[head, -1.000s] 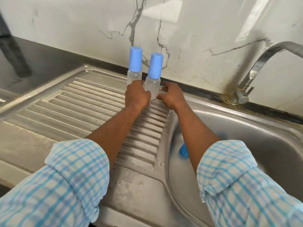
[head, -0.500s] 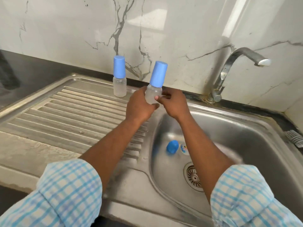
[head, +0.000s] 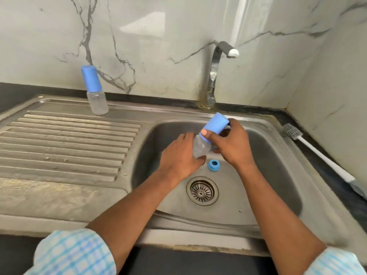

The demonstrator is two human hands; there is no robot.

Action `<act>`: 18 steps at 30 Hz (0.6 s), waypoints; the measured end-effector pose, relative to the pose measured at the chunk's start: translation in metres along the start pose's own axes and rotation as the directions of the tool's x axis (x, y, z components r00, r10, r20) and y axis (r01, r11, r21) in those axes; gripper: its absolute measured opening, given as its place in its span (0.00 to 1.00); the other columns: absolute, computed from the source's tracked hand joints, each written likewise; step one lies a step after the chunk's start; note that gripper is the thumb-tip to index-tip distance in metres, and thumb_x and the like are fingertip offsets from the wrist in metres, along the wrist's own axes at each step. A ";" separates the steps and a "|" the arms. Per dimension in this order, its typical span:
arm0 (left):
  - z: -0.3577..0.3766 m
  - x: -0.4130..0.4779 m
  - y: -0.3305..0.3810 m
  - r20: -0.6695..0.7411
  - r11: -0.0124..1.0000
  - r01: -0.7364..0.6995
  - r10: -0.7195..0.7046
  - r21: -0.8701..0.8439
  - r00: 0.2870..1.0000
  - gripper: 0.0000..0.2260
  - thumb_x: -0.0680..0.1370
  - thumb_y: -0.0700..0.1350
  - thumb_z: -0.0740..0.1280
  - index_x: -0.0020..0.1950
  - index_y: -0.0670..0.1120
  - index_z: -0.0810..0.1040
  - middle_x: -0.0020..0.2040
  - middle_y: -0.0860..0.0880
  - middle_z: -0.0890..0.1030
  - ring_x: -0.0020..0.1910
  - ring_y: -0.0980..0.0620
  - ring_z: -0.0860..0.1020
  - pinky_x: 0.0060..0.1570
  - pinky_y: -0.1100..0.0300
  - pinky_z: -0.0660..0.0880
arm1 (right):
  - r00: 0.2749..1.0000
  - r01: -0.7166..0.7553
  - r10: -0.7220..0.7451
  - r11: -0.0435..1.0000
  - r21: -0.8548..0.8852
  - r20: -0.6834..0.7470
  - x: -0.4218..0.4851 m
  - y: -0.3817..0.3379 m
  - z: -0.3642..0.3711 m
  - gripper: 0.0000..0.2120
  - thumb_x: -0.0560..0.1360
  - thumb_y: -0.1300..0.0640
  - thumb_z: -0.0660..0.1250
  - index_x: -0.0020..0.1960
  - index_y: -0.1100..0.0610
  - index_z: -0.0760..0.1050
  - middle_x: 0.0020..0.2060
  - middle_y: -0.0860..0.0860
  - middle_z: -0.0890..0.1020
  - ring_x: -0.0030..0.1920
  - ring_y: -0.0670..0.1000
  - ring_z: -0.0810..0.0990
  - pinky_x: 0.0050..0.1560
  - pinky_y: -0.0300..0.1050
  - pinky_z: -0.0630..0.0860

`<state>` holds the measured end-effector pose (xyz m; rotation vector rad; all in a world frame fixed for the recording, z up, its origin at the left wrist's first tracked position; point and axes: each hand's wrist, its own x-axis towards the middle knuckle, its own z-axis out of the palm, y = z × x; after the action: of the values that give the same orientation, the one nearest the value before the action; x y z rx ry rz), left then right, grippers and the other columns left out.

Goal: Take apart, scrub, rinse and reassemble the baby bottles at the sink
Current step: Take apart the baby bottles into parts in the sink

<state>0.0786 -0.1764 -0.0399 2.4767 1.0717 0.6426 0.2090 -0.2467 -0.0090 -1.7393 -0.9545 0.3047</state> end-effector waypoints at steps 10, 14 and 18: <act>-0.005 0.009 -0.018 0.190 0.997 -0.061 0.054 0.036 0.980 0.21 0.69 0.50 0.75 0.60 0.50 0.73 0.53 0.52 0.81 0.50 0.45 0.79 0.45 0.54 0.73 | 0.949 -0.136 0.124 0.990 0.024 0.289 0.019 0.008 -0.018 0.14 0.69 0.58 0.78 0.51 0.62 0.80 0.44 0.56 0.86 0.46 0.56 0.86 0.47 0.51 0.84; -0.004 0.010 -0.030 0.235 1.000 -0.028 0.029 -0.007 0.971 0.22 0.69 0.50 0.76 0.59 0.50 0.73 0.52 0.50 0.82 0.50 0.45 0.79 0.47 0.53 0.74 | 0.949 -0.171 0.124 0.975 0.144 0.291 0.019 0.017 -0.030 0.23 0.72 0.60 0.76 0.64 0.58 0.73 0.52 0.56 0.83 0.51 0.54 0.84 0.52 0.52 0.83; 0.002 0.011 -0.036 0.267 0.990 0.089 -0.058 -0.105 0.962 0.24 0.68 0.52 0.78 0.58 0.49 0.73 0.50 0.51 0.80 0.48 0.46 0.80 0.48 0.48 0.79 | 0.975 -0.204 0.201 0.979 0.026 0.093 0.027 0.045 -0.037 0.27 0.71 0.60 0.75 0.65 0.52 0.65 0.53 0.54 0.78 0.54 0.56 0.81 0.53 0.55 0.81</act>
<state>0.0653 -0.1452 -0.0567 2.3290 0.9890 0.3305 0.2691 -0.2568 -0.0279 -1.8055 -0.8305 0.5329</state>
